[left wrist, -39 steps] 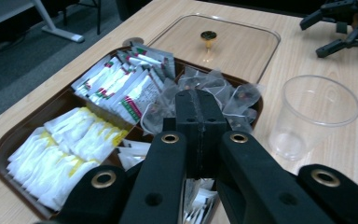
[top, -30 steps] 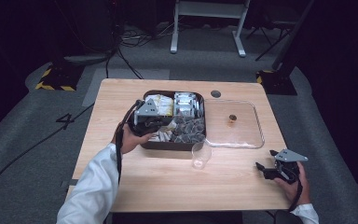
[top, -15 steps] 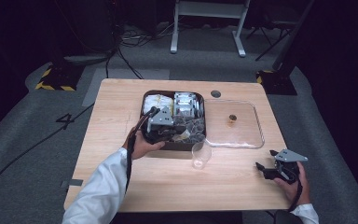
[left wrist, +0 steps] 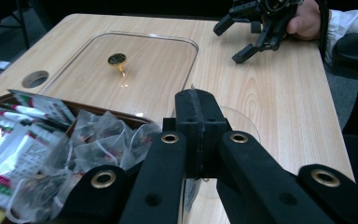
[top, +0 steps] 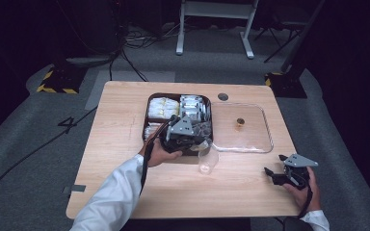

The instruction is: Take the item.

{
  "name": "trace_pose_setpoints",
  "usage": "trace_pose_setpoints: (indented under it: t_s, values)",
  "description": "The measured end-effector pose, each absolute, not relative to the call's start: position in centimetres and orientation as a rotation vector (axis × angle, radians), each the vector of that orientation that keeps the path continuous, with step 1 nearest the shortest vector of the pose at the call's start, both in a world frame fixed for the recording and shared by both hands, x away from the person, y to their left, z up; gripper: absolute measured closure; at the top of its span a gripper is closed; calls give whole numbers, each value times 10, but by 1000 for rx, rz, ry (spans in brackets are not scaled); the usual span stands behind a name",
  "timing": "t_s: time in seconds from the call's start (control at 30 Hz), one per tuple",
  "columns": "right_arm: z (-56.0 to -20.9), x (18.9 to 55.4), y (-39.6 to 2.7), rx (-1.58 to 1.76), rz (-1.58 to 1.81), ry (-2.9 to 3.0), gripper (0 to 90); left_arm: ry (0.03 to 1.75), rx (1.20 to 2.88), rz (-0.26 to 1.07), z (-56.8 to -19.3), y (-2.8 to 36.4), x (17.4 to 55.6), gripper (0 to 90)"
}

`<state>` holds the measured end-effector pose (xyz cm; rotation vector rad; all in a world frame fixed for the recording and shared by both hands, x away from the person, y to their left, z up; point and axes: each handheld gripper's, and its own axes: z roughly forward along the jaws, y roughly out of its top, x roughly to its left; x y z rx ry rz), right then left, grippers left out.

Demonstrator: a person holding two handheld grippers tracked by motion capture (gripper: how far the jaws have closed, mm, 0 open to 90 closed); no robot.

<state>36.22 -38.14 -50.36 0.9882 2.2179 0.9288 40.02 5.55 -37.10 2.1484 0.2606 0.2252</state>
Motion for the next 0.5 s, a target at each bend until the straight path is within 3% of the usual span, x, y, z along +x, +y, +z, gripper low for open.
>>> trace_pose_setpoints:
  t_s: [0.5]
  values:
    - [-504, 362, -381, 987, 928, 2217, 175, 228, 2179, 157, -390, 29, 400, 900]
